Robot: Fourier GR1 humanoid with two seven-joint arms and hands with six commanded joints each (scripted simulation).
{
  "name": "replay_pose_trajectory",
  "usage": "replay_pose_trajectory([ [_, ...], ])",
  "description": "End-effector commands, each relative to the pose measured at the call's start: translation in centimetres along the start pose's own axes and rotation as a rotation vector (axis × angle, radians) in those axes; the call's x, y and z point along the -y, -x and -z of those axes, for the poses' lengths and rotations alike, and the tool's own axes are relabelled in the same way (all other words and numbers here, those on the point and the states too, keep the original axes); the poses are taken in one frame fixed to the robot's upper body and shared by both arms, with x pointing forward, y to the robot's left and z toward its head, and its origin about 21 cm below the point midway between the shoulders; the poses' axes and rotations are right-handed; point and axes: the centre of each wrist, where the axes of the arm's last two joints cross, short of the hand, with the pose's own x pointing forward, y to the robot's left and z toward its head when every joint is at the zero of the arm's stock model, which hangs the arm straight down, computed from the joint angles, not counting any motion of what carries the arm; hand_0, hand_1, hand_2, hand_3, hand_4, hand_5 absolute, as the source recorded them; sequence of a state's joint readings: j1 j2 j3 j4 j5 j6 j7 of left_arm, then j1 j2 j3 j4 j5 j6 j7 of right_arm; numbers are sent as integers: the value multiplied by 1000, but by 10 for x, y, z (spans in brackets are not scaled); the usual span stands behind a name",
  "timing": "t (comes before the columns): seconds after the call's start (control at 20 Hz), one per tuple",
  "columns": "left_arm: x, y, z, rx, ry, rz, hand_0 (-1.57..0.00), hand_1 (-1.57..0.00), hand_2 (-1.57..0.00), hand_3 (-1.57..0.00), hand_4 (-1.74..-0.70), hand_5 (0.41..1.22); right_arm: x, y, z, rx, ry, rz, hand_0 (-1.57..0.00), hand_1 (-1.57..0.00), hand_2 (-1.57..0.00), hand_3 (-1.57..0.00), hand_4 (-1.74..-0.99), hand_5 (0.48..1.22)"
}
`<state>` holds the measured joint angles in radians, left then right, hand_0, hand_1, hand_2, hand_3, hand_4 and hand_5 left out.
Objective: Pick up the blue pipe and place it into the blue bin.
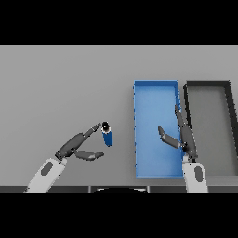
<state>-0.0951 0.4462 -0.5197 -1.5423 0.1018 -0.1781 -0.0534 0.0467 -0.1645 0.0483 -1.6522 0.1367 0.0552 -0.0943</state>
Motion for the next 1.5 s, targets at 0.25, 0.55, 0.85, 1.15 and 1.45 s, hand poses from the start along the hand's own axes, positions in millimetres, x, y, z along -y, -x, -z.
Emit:
replay_pose_trajectory([
  [0.25, 13, 1, 35, 41, -11, -20, 1, 1, 1, 1, -1134, 459, -1, 0, -9, -7, 6, -8, 1, 1, 1, 1, -1210, 631],
  [0.55, 31, 9, 60, 6, 2, 4, 1, 1, 1, 1, -1062, 420, 2, 2, -6, -6, 3, -22, 1, 1, 1, 1, -1214, 645],
  [0.85, 43, 9, 74, 83, -6, -136, -10, -156, -308, -276, -1243, 613, 10, 2, -13, 8, 12, -25, 1, 1, 1, 1, -1217, 655],
  [1.15, 56, 6, 77, 137, -3, -181, -1075, -1151, -1210, -1194, -1580, 1062, 6, 1, -6, 2, 8, -6, 1, 1, 1, 1, -1233, 660],
  [1.45, 59, -5, 79, 207, -34, -144, -1441, -1461, -1476, -1472, -1484, 1179, 6, 5, -1, -22, 2, -2, 1, 1, 1, 1, -1217, 631],
])
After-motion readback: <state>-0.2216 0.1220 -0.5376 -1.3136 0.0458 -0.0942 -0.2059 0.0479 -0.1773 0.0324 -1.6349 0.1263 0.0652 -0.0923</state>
